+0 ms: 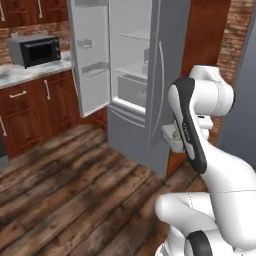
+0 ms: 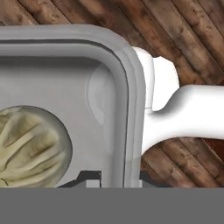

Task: Place two dumplings into each of the tupperware containers and then place the containers in the fridge.

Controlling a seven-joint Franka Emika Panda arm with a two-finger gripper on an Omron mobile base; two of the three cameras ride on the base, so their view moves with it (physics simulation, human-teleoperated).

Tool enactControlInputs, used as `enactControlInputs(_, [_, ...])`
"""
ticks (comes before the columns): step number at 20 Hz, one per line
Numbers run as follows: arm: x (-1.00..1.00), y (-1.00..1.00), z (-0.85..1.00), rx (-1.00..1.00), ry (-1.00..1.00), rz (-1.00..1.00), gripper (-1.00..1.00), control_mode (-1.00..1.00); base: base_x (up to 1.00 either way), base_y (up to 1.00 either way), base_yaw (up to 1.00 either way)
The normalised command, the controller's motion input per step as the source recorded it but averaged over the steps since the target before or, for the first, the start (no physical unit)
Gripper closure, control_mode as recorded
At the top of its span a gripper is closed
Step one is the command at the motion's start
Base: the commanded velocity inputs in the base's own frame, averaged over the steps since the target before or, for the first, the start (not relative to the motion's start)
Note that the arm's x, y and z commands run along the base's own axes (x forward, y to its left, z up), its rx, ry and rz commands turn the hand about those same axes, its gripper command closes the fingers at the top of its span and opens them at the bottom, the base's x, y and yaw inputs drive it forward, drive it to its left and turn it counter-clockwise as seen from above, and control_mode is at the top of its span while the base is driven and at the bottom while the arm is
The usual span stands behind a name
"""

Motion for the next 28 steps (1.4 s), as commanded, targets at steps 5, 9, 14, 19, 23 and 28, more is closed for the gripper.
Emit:
enactControlInputs(5, [0.00, 0.00, 0.00, 0.00, 0.00, 0.00, 1.00, 1.00, 0.16, 1.00, -0.35])
enactControlInputs(9, [0.00, 0.00, 0.00, 0.00, 0.00, 0.00, 1.00, 1.00, 0.20, 0.97, -0.37])
enactControlInputs(14, [0.00, 0.00, 0.00, 0.00, 0.00, 0.00, 1.00, 1.00, 0.49, 0.88, -0.44])
enactControlInputs(19, [0.00, 0.00, 0.00, 0.00, 0.00, 0.00, 1.00, 1.00, 0.56, 0.86, -0.47])
enactControlInputs(23, [0.00, 0.00, 0.00, 0.00, 0.00, 0.00, 1.00, 1.00, 0.32, 0.87, -0.50])
enactControlInputs(28, [0.00, 0.00, 0.00, 0.00, 0.00, 0.00, 1.00, 1.00, 0.30, 0.91, -0.41])
